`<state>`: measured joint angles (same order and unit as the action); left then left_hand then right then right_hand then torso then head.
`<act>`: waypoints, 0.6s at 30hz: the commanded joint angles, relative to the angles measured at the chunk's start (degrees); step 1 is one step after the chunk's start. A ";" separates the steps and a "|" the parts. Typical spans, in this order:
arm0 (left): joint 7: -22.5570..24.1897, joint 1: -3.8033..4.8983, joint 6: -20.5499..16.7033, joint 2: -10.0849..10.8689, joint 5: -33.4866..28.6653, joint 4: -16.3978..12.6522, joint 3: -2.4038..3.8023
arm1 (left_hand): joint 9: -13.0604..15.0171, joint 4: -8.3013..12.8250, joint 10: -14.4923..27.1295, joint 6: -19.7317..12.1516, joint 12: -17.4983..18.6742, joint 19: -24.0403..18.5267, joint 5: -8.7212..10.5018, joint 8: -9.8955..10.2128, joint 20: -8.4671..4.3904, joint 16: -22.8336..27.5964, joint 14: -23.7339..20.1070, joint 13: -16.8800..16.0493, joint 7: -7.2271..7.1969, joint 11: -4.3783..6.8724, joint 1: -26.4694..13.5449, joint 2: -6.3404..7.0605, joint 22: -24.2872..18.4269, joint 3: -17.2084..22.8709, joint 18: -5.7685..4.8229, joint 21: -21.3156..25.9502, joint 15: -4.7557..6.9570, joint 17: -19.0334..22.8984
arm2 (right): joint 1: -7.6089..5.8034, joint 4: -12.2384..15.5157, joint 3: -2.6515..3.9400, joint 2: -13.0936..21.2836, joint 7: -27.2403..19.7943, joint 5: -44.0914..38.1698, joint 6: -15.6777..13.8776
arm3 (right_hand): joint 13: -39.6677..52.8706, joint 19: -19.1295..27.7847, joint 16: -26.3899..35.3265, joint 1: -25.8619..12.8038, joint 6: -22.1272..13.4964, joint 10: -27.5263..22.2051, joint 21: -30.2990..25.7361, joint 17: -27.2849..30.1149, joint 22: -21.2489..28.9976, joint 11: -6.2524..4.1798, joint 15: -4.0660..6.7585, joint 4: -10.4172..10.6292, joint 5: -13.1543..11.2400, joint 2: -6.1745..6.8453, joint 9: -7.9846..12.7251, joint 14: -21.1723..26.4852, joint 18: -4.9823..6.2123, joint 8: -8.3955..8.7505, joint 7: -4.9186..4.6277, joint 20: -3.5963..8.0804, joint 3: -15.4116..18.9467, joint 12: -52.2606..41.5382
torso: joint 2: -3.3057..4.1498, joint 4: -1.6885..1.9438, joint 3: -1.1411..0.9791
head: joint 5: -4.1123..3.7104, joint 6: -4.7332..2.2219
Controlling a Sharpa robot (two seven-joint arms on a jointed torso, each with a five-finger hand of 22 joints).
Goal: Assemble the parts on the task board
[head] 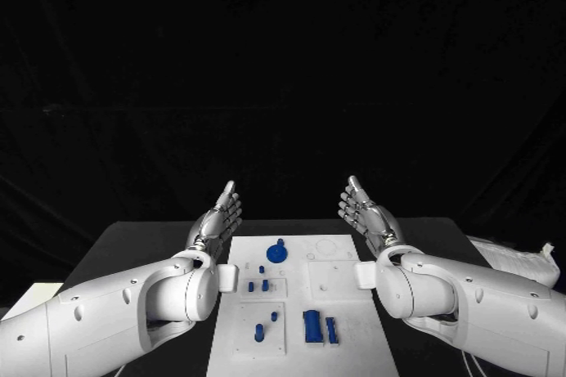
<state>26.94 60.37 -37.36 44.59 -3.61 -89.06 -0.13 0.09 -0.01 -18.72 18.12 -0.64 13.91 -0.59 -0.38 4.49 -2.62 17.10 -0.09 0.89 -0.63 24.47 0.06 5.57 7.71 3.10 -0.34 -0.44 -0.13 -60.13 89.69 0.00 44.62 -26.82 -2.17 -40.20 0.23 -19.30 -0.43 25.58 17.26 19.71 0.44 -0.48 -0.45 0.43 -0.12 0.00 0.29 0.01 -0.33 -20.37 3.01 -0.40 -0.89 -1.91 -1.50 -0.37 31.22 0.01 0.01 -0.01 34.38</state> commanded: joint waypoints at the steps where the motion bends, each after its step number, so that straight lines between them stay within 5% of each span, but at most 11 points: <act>1: 2.83 -0.19 -6.65 0.09 3.57 -0.83 0.13 | -0.09 0.01 6.13 -5.92 0.64 -4.57 0.59 0.38 -4.49 2.62 -5.56 0.09 -0.89 0.63 -8.00 -0.06 -5.57 -2.53 -3.10 0.34 0.44 0.13 | -0.03 0.26 0.00 0.07 -2.97 2.17 -3.92 | -0.23 6.34 0.43 -8.38 -5.65 -6.43 -0.44 0.48 0.45 -0.43 0.12 0.00 -0.29 -0.01 0.33 6.66 -3.01 0.40 0.89 1.91 1.50 0.37 | -0.04 -0.01 -0.01 | 0.01 0.00; 8: 2.86 -0.21 -6.76 0.10 3.61 -0.89 0.13 | -0.09 0.01 9.10 -8.84 0.64 -6.65 0.59 0.38 -4.49 2.62 -8.29 0.09 -0.89 0.63 -11.88 -0.06 -5.57 -3.67 -3.10 0.34 0.44 0.13 | -0.03 0.26 0.00 0.07 -2.97 2.17 -3.92 | -0.23 9.41 0.43 -12.43 -8.42 -9.58 -0.44 0.48 0.45 -0.43 0.12 0.00 -0.29 -0.01 0.33 9.93 -3.01 0.40 0.89 1.91 1.50 0.37 | -0.04 -0.01 -0.01 | 0.01 0.00; 9: 2.86 -0.21 -6.76 0.10 3.61 -0.89 0.13 | -0.09 0.01 9.66 -9.34 0.64 -7.09 0.59 0.38 -4.49 2.62 -8.81 0.09 -0.89 0.63 -12.61 -0.06 -5.57 -7.71 -3.10 0.34 0.44 0.13 | -0.03 0.26 0.00 0.07 -2.97 2.17 -3.92 | -0.23 9.97 0.43 -13.16 -8.89 -10.13 -0.44 0.48 0.45 -0.43 0.12 0.00 -0.29 -0.01 0.33 10.49 -3.01 0.40 0.89 1.91 1.50 0.37 | -0.04 -0.01 -0.01 | 0.01 0.00; 18: 2.86 -0.21 -6.76 0.10 3.61 -0.89 0.13 | -0.09 0.01 12.52 -12.12 0.64 -9.14 0.59 0.38 -4.49 2.62 -11.44 0.09 -0.89 0.63 -16.31 -0.06 -5.57 -7.71 -3.10 0.34 0.44 0.13 | -0.03 0.26 0.00 0.07 -2.97 2.17 -3.92 | -0.23 12.91 0.43 -17.02 -11.55 -13.19 -0.44 0.48 0.45 -0.43 0.12 0.00 -0.29 -0.01 0.33 13.61 -3.01 0.40 0.89 1.91 1.50 0.37 | -0.04 -0.01 -0.01 | 0.01 0.00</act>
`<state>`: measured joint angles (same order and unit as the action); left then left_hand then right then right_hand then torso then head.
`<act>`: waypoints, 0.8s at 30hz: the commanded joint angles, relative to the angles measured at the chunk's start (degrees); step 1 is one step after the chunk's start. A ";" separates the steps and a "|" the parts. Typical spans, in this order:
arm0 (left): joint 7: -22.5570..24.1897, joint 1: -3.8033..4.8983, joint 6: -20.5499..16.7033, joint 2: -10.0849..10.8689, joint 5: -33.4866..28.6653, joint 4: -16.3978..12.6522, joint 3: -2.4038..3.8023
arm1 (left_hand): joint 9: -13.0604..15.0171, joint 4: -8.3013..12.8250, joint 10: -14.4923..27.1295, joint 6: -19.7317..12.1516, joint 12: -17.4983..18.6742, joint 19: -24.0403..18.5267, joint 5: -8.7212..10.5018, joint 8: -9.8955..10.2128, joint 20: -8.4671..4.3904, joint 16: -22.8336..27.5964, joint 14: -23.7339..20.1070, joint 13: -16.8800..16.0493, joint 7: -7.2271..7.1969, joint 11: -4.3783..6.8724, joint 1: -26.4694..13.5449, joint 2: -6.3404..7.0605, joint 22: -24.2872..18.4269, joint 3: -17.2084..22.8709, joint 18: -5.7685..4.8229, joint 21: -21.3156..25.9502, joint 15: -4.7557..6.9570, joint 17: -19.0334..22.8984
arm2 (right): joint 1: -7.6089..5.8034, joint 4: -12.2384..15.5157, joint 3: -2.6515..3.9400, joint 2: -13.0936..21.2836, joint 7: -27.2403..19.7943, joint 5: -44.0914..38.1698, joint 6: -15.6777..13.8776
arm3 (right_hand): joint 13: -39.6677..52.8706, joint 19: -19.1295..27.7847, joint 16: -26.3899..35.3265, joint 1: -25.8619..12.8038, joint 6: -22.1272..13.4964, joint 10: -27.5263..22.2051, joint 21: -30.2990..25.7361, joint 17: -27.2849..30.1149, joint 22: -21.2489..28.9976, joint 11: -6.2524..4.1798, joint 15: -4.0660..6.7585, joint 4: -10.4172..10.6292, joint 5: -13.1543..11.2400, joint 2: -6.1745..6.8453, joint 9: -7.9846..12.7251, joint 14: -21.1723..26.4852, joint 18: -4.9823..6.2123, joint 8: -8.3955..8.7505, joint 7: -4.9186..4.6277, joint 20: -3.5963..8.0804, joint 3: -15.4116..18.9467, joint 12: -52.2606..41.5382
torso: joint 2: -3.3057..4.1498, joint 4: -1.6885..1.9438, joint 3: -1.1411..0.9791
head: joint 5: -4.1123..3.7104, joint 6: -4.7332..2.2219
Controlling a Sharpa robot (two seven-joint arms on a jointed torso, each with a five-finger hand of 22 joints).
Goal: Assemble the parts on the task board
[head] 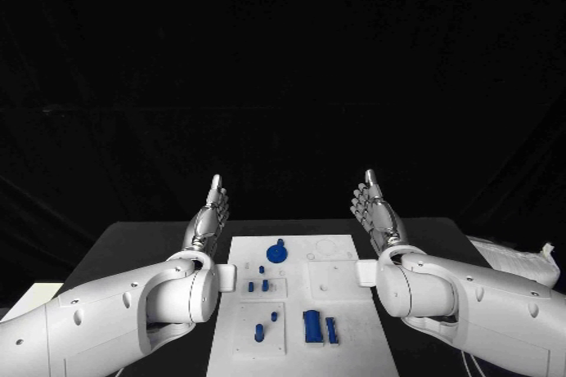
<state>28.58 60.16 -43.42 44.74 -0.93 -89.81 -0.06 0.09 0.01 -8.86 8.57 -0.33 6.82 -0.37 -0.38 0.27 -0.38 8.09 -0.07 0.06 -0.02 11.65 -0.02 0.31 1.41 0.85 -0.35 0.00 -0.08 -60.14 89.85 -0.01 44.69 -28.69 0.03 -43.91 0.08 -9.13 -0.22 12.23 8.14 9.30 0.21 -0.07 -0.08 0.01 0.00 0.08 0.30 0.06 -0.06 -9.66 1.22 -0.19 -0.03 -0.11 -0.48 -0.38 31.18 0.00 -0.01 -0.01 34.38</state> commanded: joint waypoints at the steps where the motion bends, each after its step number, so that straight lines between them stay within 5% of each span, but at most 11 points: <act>1: 1.21 0.00 -0.70 -0.05 0.93 -0.15 0.06 | -0.09 -0.01 2.92 -2.81 0.33 -2.18 0.37 0.38 -0.27 0.38 -2.57 0.07 -0.06 0.02 -3.80 0.02 -0.31 -1.41 -0.85 0.35 0.00 0.08 | -0.02 0.10 0.01 0.00 -1.10 -0.03 -0.21 | -0.08 2.98 0.22 -4.03 -2.66 -3.04 -0.21 0.07 0.08 -0.01 0.00 -0.08 -0.30 -0.06 0.06 3.17 -1.22 0.19 0.03 0.11 0.48 0.38 | 0.00 0.00 0.01 | 0.01 0.00; 5: 1.21 0.00 -0.70 -0.05 0.93 -0.15 0.06 | -0.09 -0.01 3.67 -3.56 0.33 -2.78 0.37 0.38 -0.27 0.38 -3.30 0.07 -0.06 0.02 -4.92 0.02 -0.31 -1.41 -0.85 0.35 0.00 0.08 | -0.02 0.10 0.01 0.00 -1.10 -0.03 -0.21 | -0.08 3.73 0.22 -5.17 -3.30 -3.86 -0.21 0.07 0.08 -0.01 0.00 -0.08 -0.30 -0.06 0.06 4.05 -1.22 0.19 0.03 0.11 0.48 0.38 | 0.00 0.00 0.01 | 0.01 0.00; 7: 1.21 0.00 -0.70 -0.05 0.93 -0.15 0.06 | -0.09 -0.01 4.15 -4.00 0.33 -6.82 0.37 0.38 -0.27 0.38 -3.74 0.07 -0.06 0.02 -5.43 0.02 -0.31 -1.41 -0.85 0.35 0.00 0.08 | -0.02 0.10 0.01 0.00 -1.10 -0.03 -0.21 | -0.08 4.61 0.22 -6.20 -4.07 -4.70 -0.21 0.07 0.08 -0.01 0.00 -0.08 -0.30 -0.06 0.06 4.98 -1.22 0.19 0.03 0.11 0.48 0.38 | 0.00 0.00 0.01 | 0.01 0.00; 8: 1.21 0.00 -0.70 -0.05 0.93 -0.15 0.06 | -0.09 -0.01 4.21 -4.08 0.33 -6.82 0.37 0.38 -0.27 0.38 -3.85 0.07 -0.06 0.02 -5.65 0.02 -0.31 -1.41 -0.85 0.35 0.00 0.08 | -0.02 0.10 0.01 0.00 -1.10 -0.03 -0.21 | -0.08 9.13 0.22 -7.24 -8.14 -9.30 -0.21 0.07 0.08 -0.01 0.00 -0.08 -0.30 -0.06 0.06 9.66 -1.22 0.19 0.03 0.11 0.48 0.38 | 0.00 0.00 0.01 | 0.01 0.00; 10: 1.21 0.00 -0.70 -0.05 0.93 -0.15 0.06 | -0.09 -0.01 4.62 -4.37 0.33 -6.82 0.37 0.38 -0.27 0.38 -8.09 0.07 -0.06 0.02 -5.98 0.02 -0.31 -1.41 -0.85 0.35 0.00 0.08 | -0.02 0.10 0.01 0.00 -1.10 -0.03 -0.21 | -0.08 9.13 0.22 -12.23 -8.14 -9.30 -0.21 0.07 0.08 -0.01 0.00 -0.08 -0.30 -0.06 0.06 9.66 -1.22 0.19 0.03 0.11 0.48 0.38 | 0.00 0.00 0.01 | 0.01 0.00; 11: 1.21 0.00 -0.70 -0.05 0.93 -0.15 0.06 | -0.09 -0.01 4.64 -4.51 0.33 -6.82 0.37 0.38 -0.27 0.38 -8.09 0.07 -0.06 0.02 -6.04 0.02 -0.31 -1.41 -0.85 0.35 0.00 0.08 | -0.02 0.10 0.01 0.00 -1.10 -0.03 -0.21 | -0.08 9.13 0.22 -12.23 -8.14 -9.30 -0.21 0.07 0.08 -0.01 0.00 -0.08 -0.30 -0.06 0.06 9.66 -1.22 0.19 0.03 0.11 0.48 0.38 | 0.00 0.00 0.01 | 0.01 0.00; 12: 1.21 0.00 -0.70 -0.05 0.93 -0.15 0.06 | -0.09 -0.01 4.66 -8.57 0.33 -6.82 0.37 0.38 -0.27 0.38 -8.09 0.07 -0.06 0.02 -6.26 0.02 -0.31 -1.41 -0.85 0.35 0.00 0.08 | -0.02 0.10 0.01 0.00 -1.10 -0.03 -0.21 | -0.08 9.13 0.22 -12.23 -8.14 -9.30 -0.21 0.07 0.08 -0.01 0.00 -0.08 -0.30 -0.06 0.06 9.66 -1.22 0.19 0.03 0.11 0.48 0.38 | 0.00 0.00 0.01 | 0.01 0.00; 13: 1.21 0.00 -0.70 -0.05 0.93 -0.15 0.06 | -0.09 -0.01 8.86 -8.57 0.33 -6.82 0.37 0.38 -0.27 0.38 -8.09 0.07 -0.06 0.02 -6.55 0.02 -0.31 -1.41 -0.85 0.35 0.00 0.08 | -0.02 0.10 0.01 0.00 -1.10 -0.03 -0.21 | -0.08 9.13 0.22 -12.23 -8.14 -9.30 -0.21 0.07 0.08 -0.01 0.00 -0.08 -0.30 -0.06 0.06 9.66 -1.22 0.19 0.03 0.11 0.48 0.38 | 0.00 0.00 0.01 | 0.01 0.00; 15: 1.21 0.00 -0.70 -0.05 0.93 -0.15 0.06 | -0.09 -0.01 8.86 -8.57 0.33 -6.82 0.37 0.38 -0.27 0.38 -8.09 0.07 -0.06 0.02 -7.56 0.02 -0.31 -1.41 -0.85 0.35 0.00 0.08 | -0.02 0.10 0.01 0.00 -1.10 -0.03 -0.21 | -0.08 9.13 0.22 -12.23 -8.14 -9.30 -0.21 0.07 0.08 -0.01 0.00 -0.08 -0.30 -0.06 0.06 9.66 -1.22 0.19 0.03 0.11 0.48 0.38 | 0.00 0.00 0.01 | 0.01 0.00; 16: 1.21 0.00 -0.70 -0.05 0.93 -0.15 0.06 | -0.09 -0.01 8.86 -8.57 0.33 -6.82 0.37 0.38 -0.27 0.38 -8.09 0.07 -0.06 0.02 -11.65 0.02 -0.31 -1.41 -0.85 0.35 0.00 0.08 | -0.02 0.10 0.01 0.00 -1.10 -0.03 -0.21 | -0.08 9.13 0.22 -12.23 -8.14 -9.30 -0.21 0.07 0.08 -0.01 0.00 -0.08 -0.30 -0.06 0.06 9.66 -1.22 0.19 0.03 0.11 0.48 0.38 | 0.00 0.00 0.01 | 0.01 0.00; 24: 1.21 0.00 -0.70 -0.05 0.93 -0.15 0.06 | -0.09 -0.01 8.86 -8.57 0.33 -6.82 0.37 0.38 -0.27 0.38 -8.09 0.07 -0.06 0.02 -11.65 0.02 -0.31 -1.41 -0.85 0.35 0.00 0.08 | -0.02 0.10 0.01 0.00 -1.10 -0.03 -0.21 | -0.08 9.13 0.22 -12.23 -8.14 -9.30 -0.21 0.07 0.08 -0.01 0.00 -0.08 -0.30 -0.06 0.06 9.66 -1.22 0.19 0.03 0.11 0.48 0.38 | 0.00 0.00 0.01 | 0.01 0.00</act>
<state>28.80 60.15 -43.93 44.74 -0.66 -89.83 -0.06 0.05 -0.07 -0.31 0.29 -0.33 0.19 -0.38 -0.38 -0.01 -0.38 0.31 -0.09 -0.02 0.01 0.44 0.00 0.05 0.23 0.85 -0.35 -0.01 -0.09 -60.15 89.87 -0.01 44.70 -28.94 0.31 -44.30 0.06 -0.27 -0.23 0.30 0.20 0.26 0.21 -0.09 -0.06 -0.04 0.01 -0.08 0.31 -0.01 -0.08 -0.29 0.34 -0.19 0.01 -0.01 -0.32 -0.38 31.18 0.00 0.00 -0.01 34.37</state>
